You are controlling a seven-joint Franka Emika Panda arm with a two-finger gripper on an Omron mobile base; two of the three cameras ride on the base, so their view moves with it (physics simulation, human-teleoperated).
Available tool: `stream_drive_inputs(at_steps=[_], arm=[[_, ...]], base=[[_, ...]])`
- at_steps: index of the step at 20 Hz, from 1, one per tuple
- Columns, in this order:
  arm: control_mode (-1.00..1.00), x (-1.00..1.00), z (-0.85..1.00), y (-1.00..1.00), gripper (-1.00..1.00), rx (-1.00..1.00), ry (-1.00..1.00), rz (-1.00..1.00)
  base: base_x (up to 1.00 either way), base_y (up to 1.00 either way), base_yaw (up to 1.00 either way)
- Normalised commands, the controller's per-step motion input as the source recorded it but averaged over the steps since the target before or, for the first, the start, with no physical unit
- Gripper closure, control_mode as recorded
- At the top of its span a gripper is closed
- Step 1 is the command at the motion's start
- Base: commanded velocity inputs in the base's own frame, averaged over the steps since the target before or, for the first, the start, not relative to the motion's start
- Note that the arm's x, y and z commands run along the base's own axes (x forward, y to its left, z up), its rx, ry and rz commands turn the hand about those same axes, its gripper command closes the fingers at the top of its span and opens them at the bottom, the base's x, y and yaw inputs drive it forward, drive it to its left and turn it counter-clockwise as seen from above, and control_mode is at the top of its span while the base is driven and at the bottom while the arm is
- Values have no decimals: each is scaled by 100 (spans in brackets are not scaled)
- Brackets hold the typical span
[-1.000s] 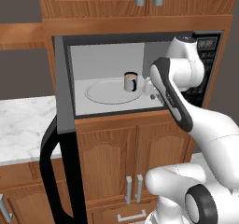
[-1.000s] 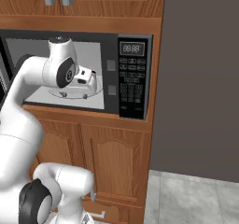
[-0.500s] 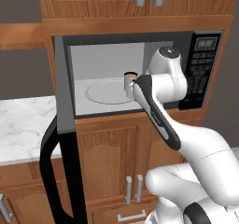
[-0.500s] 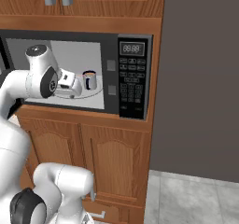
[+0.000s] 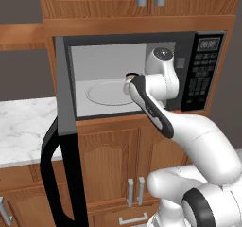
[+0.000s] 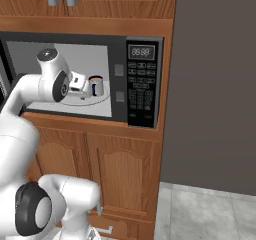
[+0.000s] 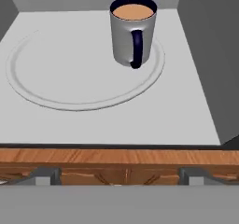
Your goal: Pick the cup of tea, navigate to the dining table, and place it on the saucer.
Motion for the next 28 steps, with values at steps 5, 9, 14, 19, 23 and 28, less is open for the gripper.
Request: stream_drive_inputs(at_steps=[5, 9, 14, 19, 23, 28], arm=[[-100, 34, -20, 2, -100, 0, -13, 1], [-100, 12, -47, 2, -100, 0, -16, 2], [-100, 19, -8, -10, -100, 0, -6, 0], [-100, 19, 3, -43, -100, 2, -5, 0], [-100, 18, 10, -14, -100, 0, -1, 0], [-100, 50, 0, 0, -100, 0, 0, 0]], base=[[0, 0, 0], [0, 0, 0], [0, 0, 0], [0, 0, 0], [0, 0, 0], [0, 0, 0]])
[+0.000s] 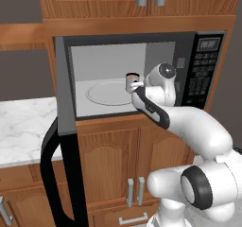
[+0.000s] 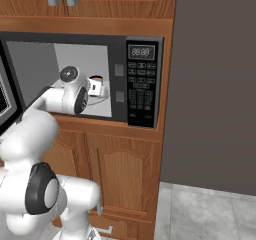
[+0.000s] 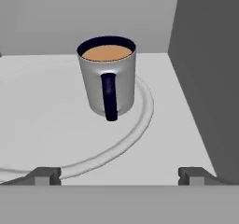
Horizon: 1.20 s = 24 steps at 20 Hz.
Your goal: Pick the cup of tea, navigate to the dining table, and place it on the saucer.
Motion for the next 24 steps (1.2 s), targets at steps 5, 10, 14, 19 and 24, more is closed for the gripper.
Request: stream_drive_inputs(at_steps=[5, 10, 14, 19, 24], arm=[[-100, 47, 0, 3, -100, 0, 0, 0], [-100, 42, -1, 0, -100, 0, 0, 2], [-100, 12, 0, 1, -100, 0, 0, 0], [-100, 27, -8, 13, -100, 0, 0, 1], [-100, 37, 0, 0, -100, 0, 0, 1]], base=[[0, 0, 0], [0, 0, 0], [0, 0, 0], [0, 0, 0], [0, 0, 0]])
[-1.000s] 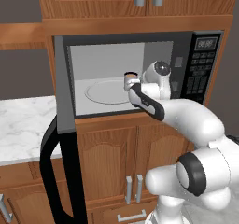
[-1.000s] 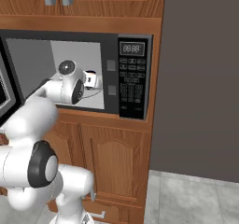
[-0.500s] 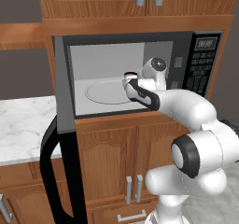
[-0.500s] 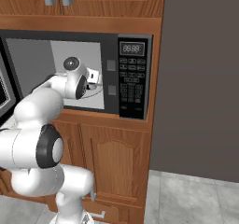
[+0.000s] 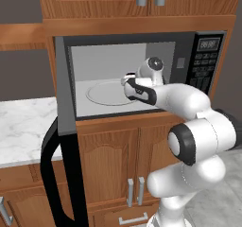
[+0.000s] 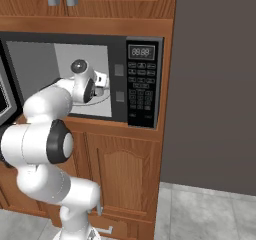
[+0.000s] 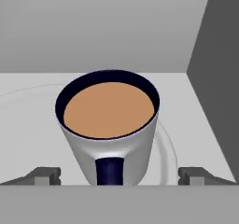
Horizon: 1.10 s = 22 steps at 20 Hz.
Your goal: Pick the cup of tea, navigate to the dining table, and place it on the saucer.
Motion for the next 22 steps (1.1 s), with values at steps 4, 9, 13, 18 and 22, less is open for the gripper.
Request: stream_drive_inputs(at_steps=[4, 9, 13, 18, 22], arm=[[-100, 9, -1, 0, -100, 0, 0, 0], [-100, -2, -3, 1, -100, 0, 0, 0], [-100, -11, -13, 7, -100, 0, 0, 0], [-100, 2, -17, 9, -100, 0, -1, 0], [-100, 36, -13, 8, -100, 0, 0, 0]], base=[[0, 0, 0], [0, 0, 0], [0, 0, 0], [0, 0, 0], [0, 0, 0]])
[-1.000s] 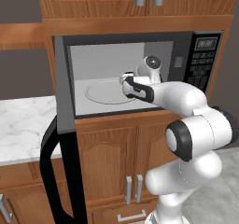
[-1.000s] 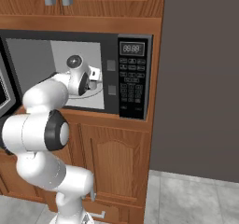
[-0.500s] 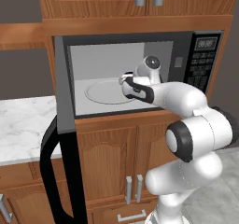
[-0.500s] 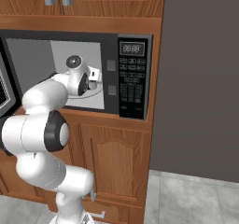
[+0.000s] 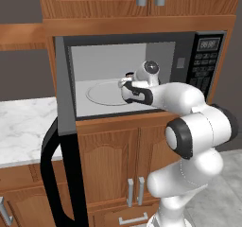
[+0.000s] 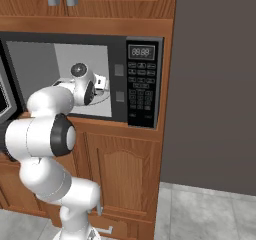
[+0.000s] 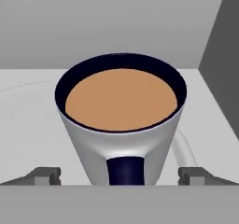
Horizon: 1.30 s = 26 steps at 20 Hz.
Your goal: Pick the cup of tea, navigate to the dining table, and place it on the saucer.
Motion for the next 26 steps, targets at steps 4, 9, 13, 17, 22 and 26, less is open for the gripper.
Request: stream_drive_inputs(at_steps=[4, 9, 13, 17, 22, 26], arm=[[-100, 28, -10, 0, 100, 0, 0, 0], [-100, -5, -2, 0, 100, 0, 0, 0], [-100, -54, 0, 1, 100, 0, 0, 0], [-100, -95, 3, 0, 100, 0, -5, 0], [-100, -100, 28, -15, 100, 0, -15, 0], [-100, -100, 88, -2, 100, 0, -14, 6]], base=[[0, 0, 0], [0, 0, 0], [0, 0, 0], [0, 0, 0], [0, 0, 0], [0, 0, 0]])
